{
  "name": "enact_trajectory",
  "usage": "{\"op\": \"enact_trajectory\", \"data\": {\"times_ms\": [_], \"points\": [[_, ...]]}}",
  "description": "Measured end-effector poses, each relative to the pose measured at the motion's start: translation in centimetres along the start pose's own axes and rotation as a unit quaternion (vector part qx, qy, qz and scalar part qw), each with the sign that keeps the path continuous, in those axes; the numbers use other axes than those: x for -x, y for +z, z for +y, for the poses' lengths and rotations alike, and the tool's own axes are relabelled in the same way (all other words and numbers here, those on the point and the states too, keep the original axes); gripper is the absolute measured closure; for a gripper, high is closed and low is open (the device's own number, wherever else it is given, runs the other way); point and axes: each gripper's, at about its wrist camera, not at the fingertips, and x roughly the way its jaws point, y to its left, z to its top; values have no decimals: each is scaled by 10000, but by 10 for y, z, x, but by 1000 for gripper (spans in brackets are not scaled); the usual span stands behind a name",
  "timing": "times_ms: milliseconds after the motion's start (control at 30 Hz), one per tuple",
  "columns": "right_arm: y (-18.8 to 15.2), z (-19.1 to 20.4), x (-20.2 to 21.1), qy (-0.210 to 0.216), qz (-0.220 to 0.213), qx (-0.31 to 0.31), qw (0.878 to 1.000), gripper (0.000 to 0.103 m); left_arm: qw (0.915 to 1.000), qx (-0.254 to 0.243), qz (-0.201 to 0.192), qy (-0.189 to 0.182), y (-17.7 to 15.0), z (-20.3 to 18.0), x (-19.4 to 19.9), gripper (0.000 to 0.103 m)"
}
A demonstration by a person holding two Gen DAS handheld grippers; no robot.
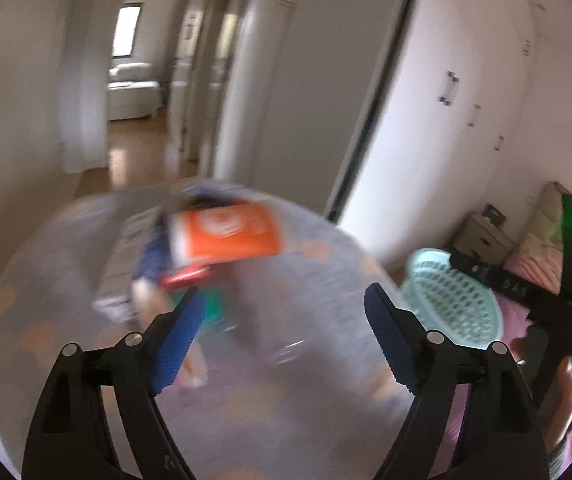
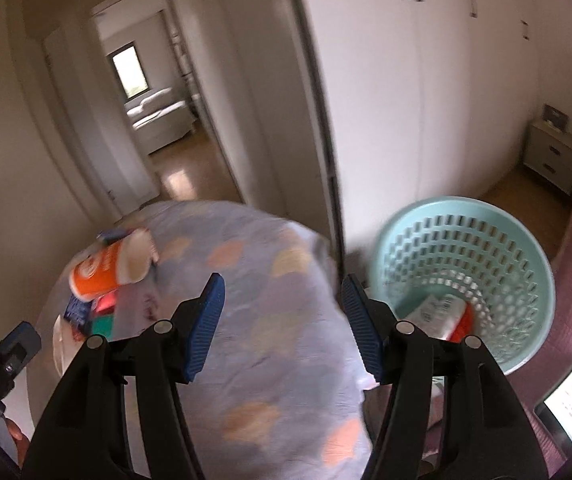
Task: Collect trash
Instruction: 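Grasp the clear plastic bottle with the right tool while the left tool grasps the red-white paper cup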
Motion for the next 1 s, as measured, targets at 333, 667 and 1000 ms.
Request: {"op": "enact_trajectory", "data": {"times_ms": [333, 667, 1000], "points": [[-8, 70, -34, 377, 197, 538, 9976, 46, 9973, 476, 269, 490, -40, 51, -6, 19], [-29, 115, -72, 639, 592, 912, 9920, 43, 9949, 214, 357, 924, -46, 53, -33, 22], [-38, 136, -102, 817, 936, 943, 9878, 41, 9937, 144, 422, 1030, -50, 62, -47, 51]]}}
